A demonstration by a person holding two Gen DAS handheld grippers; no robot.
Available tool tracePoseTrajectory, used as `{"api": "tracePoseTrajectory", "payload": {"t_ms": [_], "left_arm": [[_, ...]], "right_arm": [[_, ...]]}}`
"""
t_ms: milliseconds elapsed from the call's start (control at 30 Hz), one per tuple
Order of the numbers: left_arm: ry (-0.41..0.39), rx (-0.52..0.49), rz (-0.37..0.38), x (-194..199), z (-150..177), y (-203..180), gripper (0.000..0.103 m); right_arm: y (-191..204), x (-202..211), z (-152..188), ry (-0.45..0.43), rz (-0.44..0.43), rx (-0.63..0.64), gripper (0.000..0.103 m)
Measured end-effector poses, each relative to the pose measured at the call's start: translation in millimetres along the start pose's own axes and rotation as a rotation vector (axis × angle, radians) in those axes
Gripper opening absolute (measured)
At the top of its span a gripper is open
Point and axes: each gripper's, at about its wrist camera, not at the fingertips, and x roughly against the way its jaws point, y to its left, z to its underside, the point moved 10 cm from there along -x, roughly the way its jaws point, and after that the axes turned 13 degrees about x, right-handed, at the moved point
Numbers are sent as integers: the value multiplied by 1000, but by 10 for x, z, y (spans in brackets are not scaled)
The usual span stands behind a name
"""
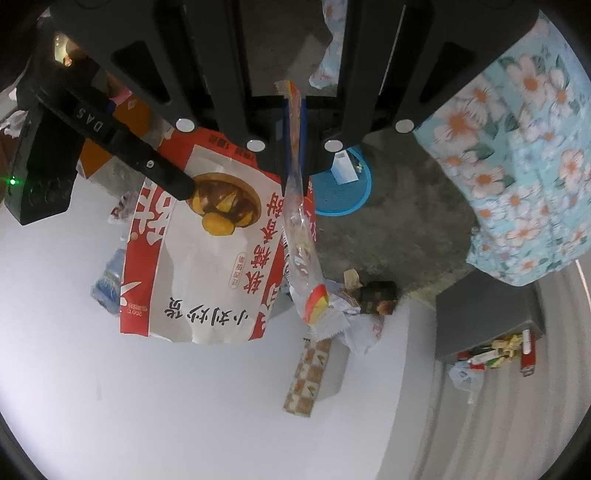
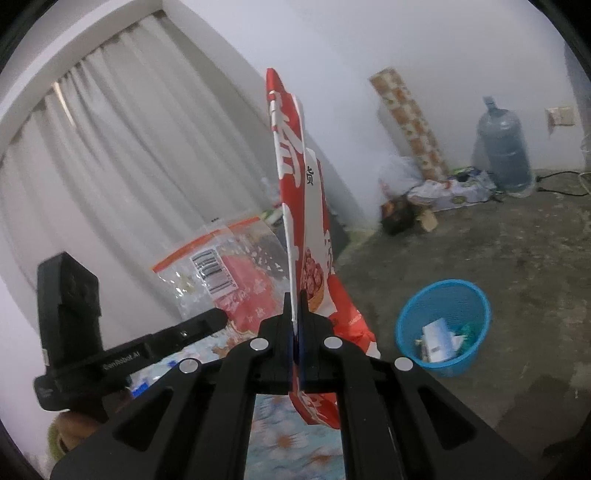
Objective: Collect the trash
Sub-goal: 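Carry both bags over the wastebasket and open both grippers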
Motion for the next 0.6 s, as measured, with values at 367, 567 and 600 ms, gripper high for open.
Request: {"api": "tracePoseTrajectory", "payload": {"t_ms": [367, 567, 600], "left_arm": [[163, -53, -10, -1124, -3, -94, 2], [305, -62, -37, -1915, 142, 16, 2], [324, -56, -46, -2048, 174, 53, 2]], "right_arm": [[-840, -468, 193, 86, 203, 17, 2], [-1583, -849, 450, 195, 291, -26, 2], [-1686, -912, 498, 211, 301, -31, 2]]}}
